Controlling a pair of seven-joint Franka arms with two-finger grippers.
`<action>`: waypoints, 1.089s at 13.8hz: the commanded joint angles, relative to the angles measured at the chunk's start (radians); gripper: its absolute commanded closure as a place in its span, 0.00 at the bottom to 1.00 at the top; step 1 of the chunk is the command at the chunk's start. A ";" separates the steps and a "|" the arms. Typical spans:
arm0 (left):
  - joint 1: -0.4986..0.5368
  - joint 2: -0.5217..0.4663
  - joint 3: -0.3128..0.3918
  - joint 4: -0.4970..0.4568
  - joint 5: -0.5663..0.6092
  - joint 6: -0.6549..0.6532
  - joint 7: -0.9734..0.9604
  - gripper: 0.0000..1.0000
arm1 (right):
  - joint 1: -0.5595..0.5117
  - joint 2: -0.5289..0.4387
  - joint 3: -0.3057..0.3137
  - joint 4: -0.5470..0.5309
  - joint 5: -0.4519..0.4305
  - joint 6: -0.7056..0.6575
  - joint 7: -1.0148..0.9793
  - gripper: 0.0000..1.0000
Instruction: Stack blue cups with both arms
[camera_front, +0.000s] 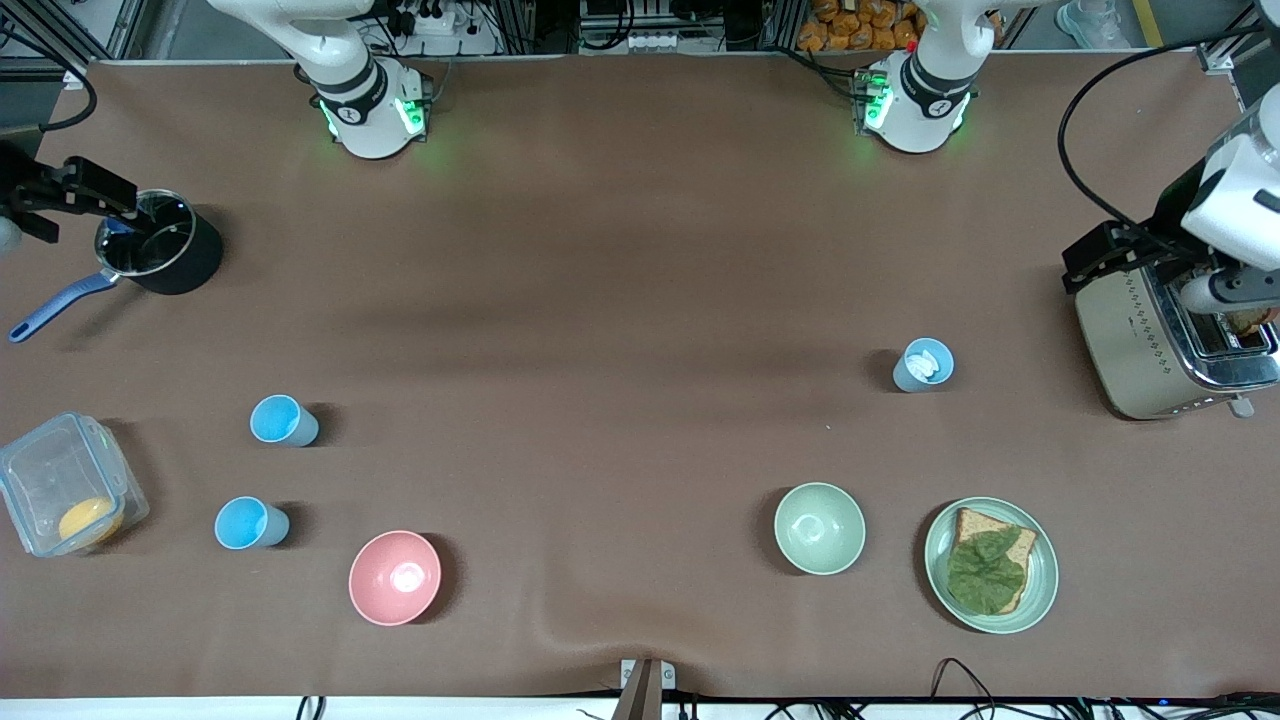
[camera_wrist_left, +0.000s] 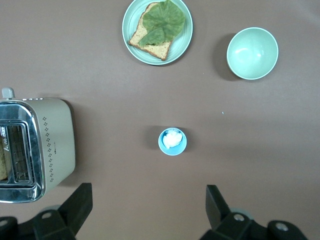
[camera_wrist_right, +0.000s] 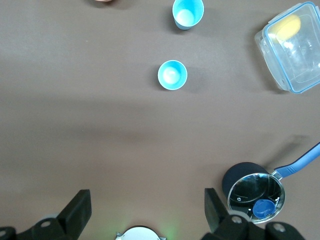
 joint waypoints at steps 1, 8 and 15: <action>0.000 -0.023 0.008 -0.006 -0.015 -0.022 0.030 0.00 | -0.026 0.002 0.013 0.001 0.009 -0.009 -0.004 0.00; 0.023 -0.013 0.015 -0.249 -0.032 0.178 0.028 0.00 | -0.091 0.104 0.013 -0.018 0.009 -0.011 -0.015 0.00; 0.034 0.019 0.004 -0.685 -0.026 0.691 0.044 0.00 | -0.055 0.478 0.015 -0.027 -0.005 0.253 -0.034 0.00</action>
